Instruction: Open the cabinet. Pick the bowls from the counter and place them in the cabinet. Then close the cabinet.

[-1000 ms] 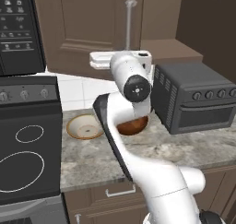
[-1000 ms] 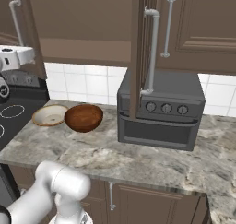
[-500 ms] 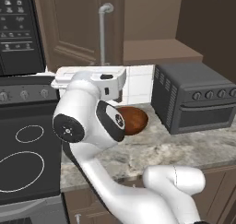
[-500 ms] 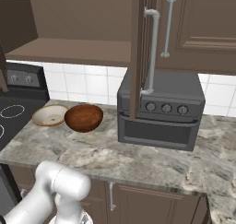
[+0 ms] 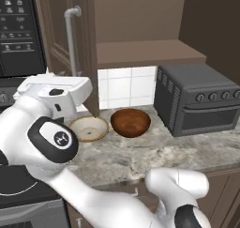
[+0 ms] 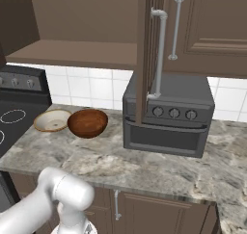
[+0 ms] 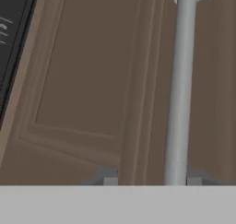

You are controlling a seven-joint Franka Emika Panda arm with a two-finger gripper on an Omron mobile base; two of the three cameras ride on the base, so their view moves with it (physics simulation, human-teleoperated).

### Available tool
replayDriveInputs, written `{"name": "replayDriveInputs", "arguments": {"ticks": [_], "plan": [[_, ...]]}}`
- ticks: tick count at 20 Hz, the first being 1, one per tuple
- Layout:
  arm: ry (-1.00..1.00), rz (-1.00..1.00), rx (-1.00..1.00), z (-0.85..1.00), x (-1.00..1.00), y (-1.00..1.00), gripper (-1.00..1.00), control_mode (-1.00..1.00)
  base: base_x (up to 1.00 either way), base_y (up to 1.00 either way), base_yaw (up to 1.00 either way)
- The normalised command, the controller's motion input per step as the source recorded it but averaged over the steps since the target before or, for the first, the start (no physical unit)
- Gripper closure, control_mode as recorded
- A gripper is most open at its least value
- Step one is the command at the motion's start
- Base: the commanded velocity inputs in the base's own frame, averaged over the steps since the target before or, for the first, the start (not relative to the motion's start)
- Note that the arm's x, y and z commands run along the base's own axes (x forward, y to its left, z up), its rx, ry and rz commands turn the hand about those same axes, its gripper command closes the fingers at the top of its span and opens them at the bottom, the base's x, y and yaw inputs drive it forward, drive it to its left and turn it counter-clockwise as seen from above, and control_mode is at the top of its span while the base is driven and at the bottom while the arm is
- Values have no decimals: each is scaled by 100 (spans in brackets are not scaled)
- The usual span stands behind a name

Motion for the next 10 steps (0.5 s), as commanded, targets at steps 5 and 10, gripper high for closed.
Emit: {"name": "replayDriveInputs", "arguments": {"ticks": [5,10], "plan": [[0,-2,0,0,-38,2,-100,-100,0,0,0],[-4,0,3,0,-97,-4,-100,-100,0,0,0]]}}
